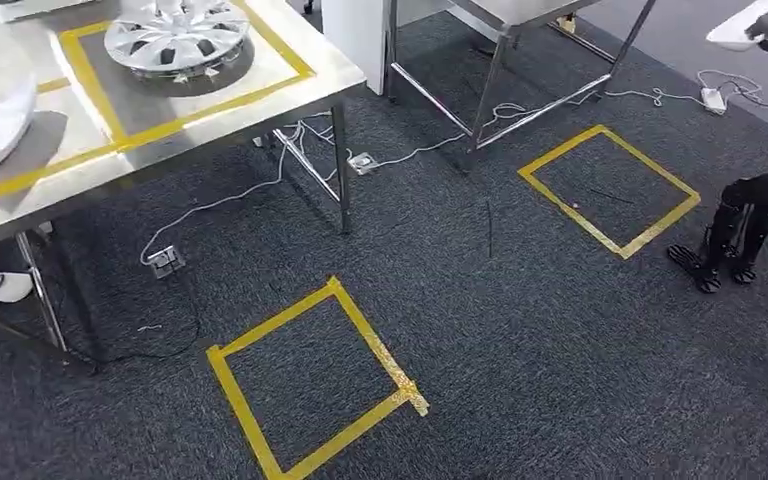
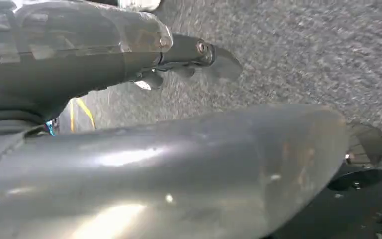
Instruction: Take the parts from the cabinet and place them on the table.
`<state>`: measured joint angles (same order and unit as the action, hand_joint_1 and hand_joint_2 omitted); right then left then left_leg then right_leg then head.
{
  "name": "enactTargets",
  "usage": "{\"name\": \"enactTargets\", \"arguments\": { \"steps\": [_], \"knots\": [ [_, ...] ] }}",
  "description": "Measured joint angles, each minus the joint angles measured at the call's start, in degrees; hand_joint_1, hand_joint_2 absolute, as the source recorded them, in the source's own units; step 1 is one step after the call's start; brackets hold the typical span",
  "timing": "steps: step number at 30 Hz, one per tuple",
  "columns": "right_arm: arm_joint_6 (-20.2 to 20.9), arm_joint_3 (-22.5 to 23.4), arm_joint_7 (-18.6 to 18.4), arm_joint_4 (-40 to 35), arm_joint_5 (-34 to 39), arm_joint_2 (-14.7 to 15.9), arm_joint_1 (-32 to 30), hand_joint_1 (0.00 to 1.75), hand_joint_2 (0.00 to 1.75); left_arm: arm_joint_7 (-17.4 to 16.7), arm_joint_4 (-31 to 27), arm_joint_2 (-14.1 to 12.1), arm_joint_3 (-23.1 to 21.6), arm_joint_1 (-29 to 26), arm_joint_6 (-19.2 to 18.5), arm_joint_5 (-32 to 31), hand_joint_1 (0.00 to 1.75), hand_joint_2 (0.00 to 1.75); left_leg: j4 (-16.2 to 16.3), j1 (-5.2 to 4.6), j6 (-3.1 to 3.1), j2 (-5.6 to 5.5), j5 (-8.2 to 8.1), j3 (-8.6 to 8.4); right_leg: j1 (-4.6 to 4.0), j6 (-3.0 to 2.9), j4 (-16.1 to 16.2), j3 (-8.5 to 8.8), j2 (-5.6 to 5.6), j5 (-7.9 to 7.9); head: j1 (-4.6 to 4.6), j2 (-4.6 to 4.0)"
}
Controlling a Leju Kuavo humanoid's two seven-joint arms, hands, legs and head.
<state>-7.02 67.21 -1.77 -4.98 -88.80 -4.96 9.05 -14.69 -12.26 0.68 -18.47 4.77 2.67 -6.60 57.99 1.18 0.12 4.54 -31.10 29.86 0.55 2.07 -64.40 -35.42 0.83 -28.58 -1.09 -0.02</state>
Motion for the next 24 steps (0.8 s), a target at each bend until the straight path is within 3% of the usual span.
{"name": "enactTargets", "arguments": {
  "steps": [1, 2, 5, 6, 7, 8, 10, 11, 12, 13, 14, 15, 16, 17, 20, 21, 23, 24],
  "knots": [
    [0.0, 0.1, 0.0, 0.0, 0.0, 0.0, 0.1, 0.0, 0.0, 0.0, 0.0, 0.0, 0.0, 0.1, 0.0, 0.0, 0.0, 0.0, -0.1, -0.05, -0.17, 0.65, -0.24, -0.22, -0.48, -0.7, 5.4, 2.65, 2.8, 1.29, 0.02, 0.0],
    [0.0, 0.3, 0.0, 0.0, 0.0, -0.1, 0.3, 0.0, 0.0, 0.0, 0.0, 0.0, -0.1, 0.2, 0.0, 0.0, 0.0, 0.0, 0.0, -0.36, -0.48, 1.11, -0.42, -0.23, -1.14, -1.23, 6.3, 2.98, 3.47, 0.63, 0.02, 0.0],
    [0.0, 0.6, 0.0, 0.0, 0.0, -0.1, 0.1, 0.0, 0.0, 0.0, 0.0, 0.0, -0.3, 0.2, 0.0, 0.1, 0.0, 0.0, -0.3, -0.27, -1.26, 2.43, -0.51, -0.53, -1.35, -2.2, 6.3, 2.68, 2.3, 0.41, -0.02, 0.0],
    [0.0, 0.8, 0.0, 0.0, 0.0, -0.1, 0.1, 0.0, 0.0, 0.1, -0.1, 0.0, -0.4, 0.2, 0.0, 0.1, 0.0, 0.0, -0.5, -0.36, -1.74, 2.89, -0.81, -1.02, -1.22, -2.68, 7.1, 3.31, 1.63, 0.71, -0.04, 0.0],
    [0.0, 0.9, 0.0, 0.0, 0.0, -0.1, -0.1, 0.0, 0.0, 0.1, -0.1, 0.0, -0.4, 0.3, 0.0, 0.0, 0.0, 0.0, 0.4, -0.04, -2.01, -1.48, -1.68, -1.02, -0.86, -2.99, 7.7, 3.77, 1.32, 1.03, 0.09, 0.0],
    [0.0, 0.9, 0.0, 0.0, 0.0, -0.1, 0.1, 0.0, 0.0, 0.2, -0.1, 0.0, -0.5, 0.3, 0.0, 0.0, 0.0, 0.0, 2.8, -0.03, -1.94, -4.23, -3.24, 0.2, -0.71, -3.33, 7.9, 3.93, 0.86, 1.11, 0.33, 0.0],
    [0.0, 1.1, 0.0, 0.0, 0.0, 0.0, 0.6, 0.0, 0.0, 0.3, -0.1, 0.0, -0.9, 0.1, 0.0, 0.0, 0.0, 0.0, 11.9, -0.11, -1.96, -5.04, -7.34, 4.99, -0.79, -3.74, 8.0, 3.9, -0.69, 1.1, 0.79, 0.0],
    [0.1, 1.2, 0.0, 0.0, 0.0, 0.0, 0.6, 0.0, 0.0, 0.2, -0.1, 0.0, -1.0, 0.0, 0.0, 0.0, 0.0, 0.0, 15.5, -0.16, -2.01, -5.0, -8.24, 7.2, -0.91, -3.83, 7.9, 3.94, -1.55, 1.03, 0.79, 0.0],
    [0.1, 1.3, 0.0, 0.0, 0.0, 0.0, 0.6, 0.0, 0.0, 0.2, -0.1, 0.0, -1.2, -0.1, 0.0, 0.0, 0.0, 0.0, 16.6, -0.15, -2.01, -4.91, -7.64, 8.29, -0.93, -3.86, 7.8, 3.99, -2.44, 0.95, 0.83, 0.0],
    [0.1, 1.3, 0.0, 0.0, 0.0, 0.0, 0.5, 0.0, 0.0, 0.2, -0.1, 0.0, -1.3, -0.2, 0.0, 0.0, 0.0, 0.0, 15.1, -0.12, -2.0, -4.86, -5.59, 8.14, -0.91, -3.86, 7.6, 4.09, -3.34, 0.81, 0.83, 0.0],
    [0.1, 1.4, 0.0, 0.0, 0.0, 0.0, 0.4, 0.0, 0.0, 0.2, 0.0, 0.0, -1.4, -0.2, 0.0, 0.0, 0.0, 0.0, 11.8, -0.1, -1.96, -5.01, -2.78, 6.96, -0.82, -3.66, 7.4, 4.2, -4.21, 0.61, 0.92, 0.0],
    [0.1, 1.4, 0.0, 0.0, 0.0, 0.0, 0.3, 0.0, 0.0, 0.1, 0.0, 0.0, -1.4, -0.2, 0.0, 0.0, 0.0, 0.0, 7.3, 0.01, -1.98, -6.06, 0.28, 5.2, -0.72, -3.4, 6.9, 4.26, -5.03, 0.33, 0.94, 0.0],
    [0.2, 1.4, -0.1, 0.0, 0.1, 0.0, 0.4, 0.0, 0.0, 0.0, 0.0, -0.1, -1.4, -0.2, 0.0, 0.0, 0.0, 0.0, 3.0, 0.3, -1.93, -8.73, 2.45, 3.57, -0.59, -3.13, 6.4, 4.2, -5.75, -0.1, 0.98, 0.0],
    [0.2, 1.4, -0.2, 0.0, 0.1, 0.0, 0.5, 0.0, 0.0, -0.1, 0.0, 0.0, -1.4, -0.3, -0.1, 0.0, 0.0, 0.0, 2.2, 0.64, -1.8, -12.0, 1.27, 2.99, -0.82, -2.61, 5.7, 3.72, -6.47, -0.55, 1.14, 0.0],
    [0.2, 1.4, -0.4, 0.0, 0.0, 0.0, 0.6, 0.0, 0.0, -0.2, 0.0, 0.0, -1.7, -0.3, -0.2, 0.1, 0.0, 0.0, 1.7, 0.07, -0.99, -9.57, 0.63, 2.4, -0.01, -1.53, 5.7, 2.96, -9.0, -0.25, 0.77, 0.0],
    [0.2, 1.5, -0.4, 0.0, 0.0, 0.0, 0.6, 0.0, 0.0, -0.3, 0.0, 0.0, -1.8, -0.3, -0.2, 0.1, 0.0, 0.0, 1.4, 0.35, -0.61, -8.6, 0.76, 2.14, -0.03, -1.27, 5.7, 2.77, -10.04, -0.27, 0.79, 0.0],
    [0.2, 1.8, -0.4, 0.0, -0.1, -0.1, 0.5, 0.0, 0.0, -0.3, -0.1, -0.1, -1.8, -0.2, -0.1, 0.2, 0.0, 0.0, 1.1, 0.37, 0.0, -6.52, 0.6, 1.67, -0.46, -0.7, 2.6, 1.52, -4.06, -2.15, 0.35, 0.0],
    [0.2, 1.8, -0.4, 0.0, -0.1, -0.1, 0.8, 0.0, 0.0, -0.3, 0.0, 0.0, -1.8, -0.3, -0.1, 0.2, 0.0, 0.0, 1.1, 0.18, 0.29, -5.32, 0.4, 1.49, -0.38, -0.36, -1.5, -0.64, -2.32, -4.3, 0.26, 0.0]
  ]
}}
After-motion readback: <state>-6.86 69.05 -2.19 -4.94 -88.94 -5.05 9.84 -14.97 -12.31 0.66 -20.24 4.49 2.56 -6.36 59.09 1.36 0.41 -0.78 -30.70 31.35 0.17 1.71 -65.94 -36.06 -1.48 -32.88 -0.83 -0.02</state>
